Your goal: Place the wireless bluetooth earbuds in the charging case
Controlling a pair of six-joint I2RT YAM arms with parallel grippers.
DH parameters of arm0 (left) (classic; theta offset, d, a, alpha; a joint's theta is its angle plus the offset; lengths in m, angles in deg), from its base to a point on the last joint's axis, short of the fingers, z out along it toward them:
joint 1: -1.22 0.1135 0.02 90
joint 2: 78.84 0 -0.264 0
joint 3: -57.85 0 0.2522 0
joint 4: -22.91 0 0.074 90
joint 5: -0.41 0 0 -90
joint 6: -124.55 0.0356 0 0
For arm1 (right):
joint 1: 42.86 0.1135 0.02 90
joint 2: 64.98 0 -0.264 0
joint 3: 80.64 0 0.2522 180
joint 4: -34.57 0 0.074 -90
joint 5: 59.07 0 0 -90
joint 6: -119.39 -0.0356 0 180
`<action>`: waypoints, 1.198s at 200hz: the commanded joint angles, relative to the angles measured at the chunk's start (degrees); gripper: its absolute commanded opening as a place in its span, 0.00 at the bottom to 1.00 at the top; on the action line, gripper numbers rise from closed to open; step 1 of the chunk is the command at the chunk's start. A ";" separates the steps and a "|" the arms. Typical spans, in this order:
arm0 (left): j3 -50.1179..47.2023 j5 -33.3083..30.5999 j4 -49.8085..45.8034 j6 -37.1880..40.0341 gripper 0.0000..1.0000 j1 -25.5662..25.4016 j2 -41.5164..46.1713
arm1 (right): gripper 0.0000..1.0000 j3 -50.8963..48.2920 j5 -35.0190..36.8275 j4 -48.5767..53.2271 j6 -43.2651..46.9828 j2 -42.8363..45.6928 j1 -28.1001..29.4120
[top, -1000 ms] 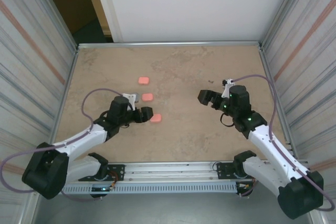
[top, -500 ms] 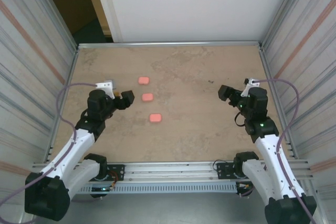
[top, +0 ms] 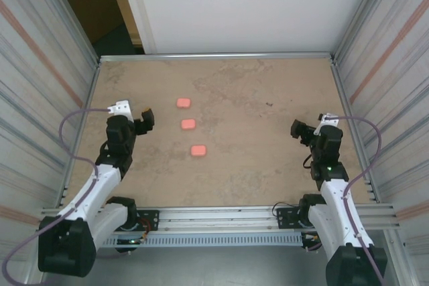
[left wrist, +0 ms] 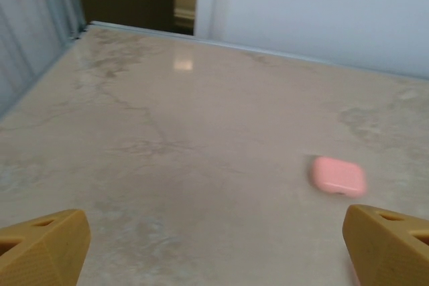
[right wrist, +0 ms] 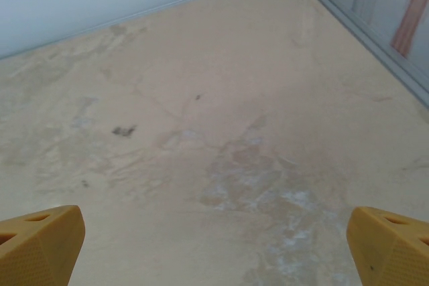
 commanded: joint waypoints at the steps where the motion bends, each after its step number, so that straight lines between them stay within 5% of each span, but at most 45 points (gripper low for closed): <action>1: -1.45 -4.93 6.56 5.68 0.98 0.57 -2.63 | 0.99 -1.11 1.84 -7.55 3.04 -1.23 -1.64; 34: -2.24 -6.23 9.96 9.68 0.99 1.23 -5.86 | 0.99 -4.10 -0.28 -14.72 3.27 -5.25 -3.59; 239: -9.08 16.46 39.78 11.58 0.99 8.53 -25.77 | 0.99 -8.16 -11.74 -61.76 5.32 -43.00 -4.01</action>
